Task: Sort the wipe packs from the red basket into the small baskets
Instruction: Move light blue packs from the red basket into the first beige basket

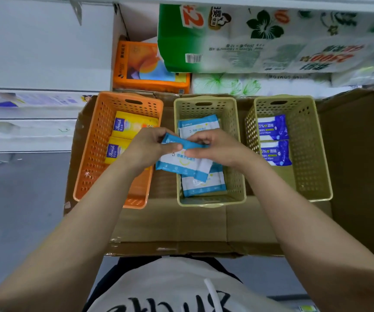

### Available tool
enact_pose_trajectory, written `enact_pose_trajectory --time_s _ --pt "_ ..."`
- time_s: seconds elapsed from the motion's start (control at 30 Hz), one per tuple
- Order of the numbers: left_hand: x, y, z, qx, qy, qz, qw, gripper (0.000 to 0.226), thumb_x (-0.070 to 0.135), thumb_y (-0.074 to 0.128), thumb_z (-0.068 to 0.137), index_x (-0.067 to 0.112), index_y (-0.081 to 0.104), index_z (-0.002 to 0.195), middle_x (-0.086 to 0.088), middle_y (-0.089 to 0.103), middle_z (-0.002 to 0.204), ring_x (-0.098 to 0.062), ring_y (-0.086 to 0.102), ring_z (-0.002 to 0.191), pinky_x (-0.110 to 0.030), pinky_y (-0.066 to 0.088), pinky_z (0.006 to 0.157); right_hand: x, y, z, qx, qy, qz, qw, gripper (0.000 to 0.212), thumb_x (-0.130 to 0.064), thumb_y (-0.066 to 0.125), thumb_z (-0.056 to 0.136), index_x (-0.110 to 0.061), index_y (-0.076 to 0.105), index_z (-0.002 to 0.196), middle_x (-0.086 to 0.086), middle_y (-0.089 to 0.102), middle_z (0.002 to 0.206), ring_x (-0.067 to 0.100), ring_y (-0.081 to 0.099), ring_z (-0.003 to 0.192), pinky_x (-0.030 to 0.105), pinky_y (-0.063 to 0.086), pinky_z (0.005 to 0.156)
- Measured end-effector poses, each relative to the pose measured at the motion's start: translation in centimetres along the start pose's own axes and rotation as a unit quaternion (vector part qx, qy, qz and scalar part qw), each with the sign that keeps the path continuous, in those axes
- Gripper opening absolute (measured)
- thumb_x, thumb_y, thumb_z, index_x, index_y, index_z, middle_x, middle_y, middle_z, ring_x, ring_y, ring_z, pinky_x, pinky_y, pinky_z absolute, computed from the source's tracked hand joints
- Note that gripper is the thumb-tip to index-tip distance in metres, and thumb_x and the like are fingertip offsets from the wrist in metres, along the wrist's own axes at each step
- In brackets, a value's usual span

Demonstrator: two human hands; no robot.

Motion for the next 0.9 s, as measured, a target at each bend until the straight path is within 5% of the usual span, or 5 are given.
enact_pose_trajectory --time_s 0.13,0.27,0.4,0.57,0.9 --pt "-0.8 2.0 0.4 0.024 -0.018 -0.063 0.998 0.02 0.011 0.077 0.082 0.017 0.066 0.097 -0.005 0.073 0.096 -0.011 0.071 0.082 -0.026 0.057 0.068 1.5 -2.4 -0.9 0.06 0.023 -0.044 0.997 0.015 -0.021 0.081 0.08 -0.024 0.074 0.093 -0.007 0.074 0.095 0.013 0.069 0.091 0.032 0.056 0.085" --pt "-2.1 2.2 0.0 0.146 0.004 0.108 0.983 0.04 0.019 0.073 0.086 0.017 0.058 0.122 -0.001 0.066 0.11 -0.02 0.063 0.104 -0.031 0.051 0.083 3.4 -6.4 -1.3 0.175 0.044 -0.239 0.954 0.029 -0.027 0.078 0.082 -0.019 0.073 0.11 -0.002 0.07 0.108 0.011 0.062 0.094 0.026 0.047 0.08" --pt "-3.9 3.9 -0.3 0.145 0.006 0.151 0.978 0.061 0.022 0.069 0.089 0.022 0.043 0.144 -0.006 0.06 0.129 -0.024 0.057 0.118 -0.036 0.05 0.091 5.0 -4.2 -0.2 0.086 0.065 -0.352 0.93 0.036 -0.032 0.075 0.085 -0.022 0.069 0.119 -0.003 0.065 0.12 0.018 0.06 0.108 0.026 0.041 0.08" --pt "-5.6 3.8 0.3 0.131 -0.026 0.054 0.99 0.065 0.016 0.069 0.089 0.036 0.042 0.145 0.01 0.058 0.09 -0.02 0.063 0.099 -0.03 0.058 0.07 7.3 0.6 1.5 0.013 0.075 -0.407 0.91 0.033 -0.029 0.072 0.088 -0.021 0.068 0.12 -0.002 0.064 0.121 0.02 0.059 0.111 0.028 0.045 0.081" --pt "-5.8 4.4 1.2 0.072 -0.052 0.002 0.996 0.068 0.011 0.065 0.092 0.042 0.038 0.147 -0.004 0.064 0.111 -0.02 0.065 0.102 -0.045 0.06 0.08 10.4 1.6 0.7 0.086 0.088 -0.435 0.892 0.033 -0.029 0.059 0.097 -0.024 0.062 0.129 0.006 0.066 0.119 0.023 0.062 0.107 0.033 0.05 0.083"
Point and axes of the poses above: each hand's wrist, its own z-axis towards the middle knuckle, its own y-axis out of the palm, x = y × z, the point moved 8 cm from there along z, towards the middle knuckle
